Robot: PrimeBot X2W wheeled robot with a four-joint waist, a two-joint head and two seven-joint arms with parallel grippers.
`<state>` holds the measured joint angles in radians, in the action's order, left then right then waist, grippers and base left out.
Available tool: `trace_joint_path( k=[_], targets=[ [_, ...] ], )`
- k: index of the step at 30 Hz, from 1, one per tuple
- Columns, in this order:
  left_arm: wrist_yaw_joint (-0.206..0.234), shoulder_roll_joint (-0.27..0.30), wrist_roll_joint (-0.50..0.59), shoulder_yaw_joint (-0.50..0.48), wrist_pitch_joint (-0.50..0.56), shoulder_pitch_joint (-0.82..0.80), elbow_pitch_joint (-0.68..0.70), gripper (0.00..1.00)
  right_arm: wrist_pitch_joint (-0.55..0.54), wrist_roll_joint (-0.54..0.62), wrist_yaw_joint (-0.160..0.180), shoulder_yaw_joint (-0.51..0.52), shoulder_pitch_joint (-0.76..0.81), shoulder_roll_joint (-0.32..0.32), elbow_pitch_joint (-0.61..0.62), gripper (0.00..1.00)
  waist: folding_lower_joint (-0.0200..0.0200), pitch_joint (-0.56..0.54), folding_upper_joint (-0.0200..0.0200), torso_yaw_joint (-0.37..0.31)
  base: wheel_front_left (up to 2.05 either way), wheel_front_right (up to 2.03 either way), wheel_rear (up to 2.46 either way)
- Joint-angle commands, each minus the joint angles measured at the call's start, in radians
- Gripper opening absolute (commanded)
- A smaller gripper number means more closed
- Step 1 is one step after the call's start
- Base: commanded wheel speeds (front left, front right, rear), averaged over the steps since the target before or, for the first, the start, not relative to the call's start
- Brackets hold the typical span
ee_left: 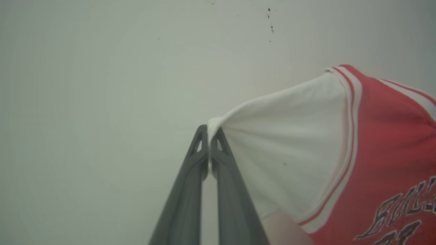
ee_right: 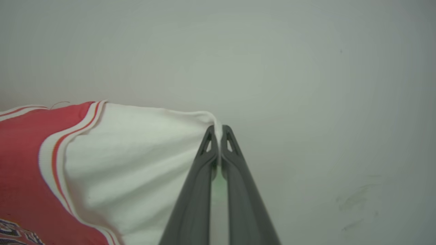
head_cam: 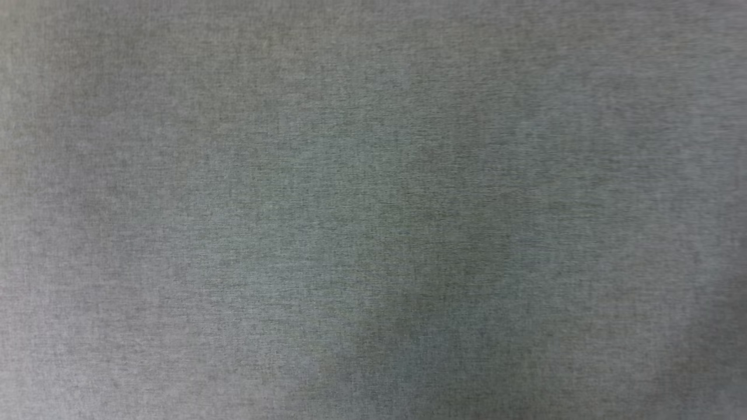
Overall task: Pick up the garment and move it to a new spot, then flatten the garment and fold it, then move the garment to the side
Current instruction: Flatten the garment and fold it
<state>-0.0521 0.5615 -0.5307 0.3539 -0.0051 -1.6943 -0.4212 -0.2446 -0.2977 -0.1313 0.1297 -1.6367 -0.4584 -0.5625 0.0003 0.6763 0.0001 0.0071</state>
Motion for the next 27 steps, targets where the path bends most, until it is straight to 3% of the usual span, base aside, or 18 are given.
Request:
trace_joint_path(
  k=[1, 8, 9, 17, 27],
  targets=[
    [-0.010, -0.016, 0.004, 0.019, -0.019, 0.024, -0.028, 0.00, 0.013, 0.005, 0.001, -0.009, 0.032, 0.007, -0.026, 0.00, -0.0003, 0.020, -0.0001, 0.017, 0.00, 0.00, 0.00],
    [-0.028, -0.047, -0.012, 0.071, -0.077, 0.208, -0.084, 0.00, 0.056, -0.036, 0.001, -0.052, 0.183, 0.033, -0.079, 0.00, -0.0003, -0.003, -0.0001, 0.025, 0.00, 0.00, 0.00],
    [-0.031, -0.049, -0.025, 0.090, -0.102, 0.329, -0.088, 0.00, 0.066, -0.079, 0.001, -0.084, 0.288, 0.040, -0.085, 0.00, -0.0003, -0.047, -0.0001, 0.023, 0.00, 0.00, 0.00],
    [0.008, -0.084, -0.081, 0.143, -0.143, 0.739, -0.014, 0.00, 0.072, -0.243, 0.001, -0.134, 0.673, -0.018, -0.012, 0.00, -0.0003, -0.239, -0.0001, 0.041, 0.00, 0.00, 0.00],
    [0.073, 0.038, -0.175, 0.169, -0.067, 1.231, 0.221, 0.00, 0.040, -0.356, 0.001, -0.129, 1.150, -0.105, 0.126, 0.00, -0.0003, -0.440, -0.0001, 0.033, 0.00, 0.00, 0.00]
  ],
)
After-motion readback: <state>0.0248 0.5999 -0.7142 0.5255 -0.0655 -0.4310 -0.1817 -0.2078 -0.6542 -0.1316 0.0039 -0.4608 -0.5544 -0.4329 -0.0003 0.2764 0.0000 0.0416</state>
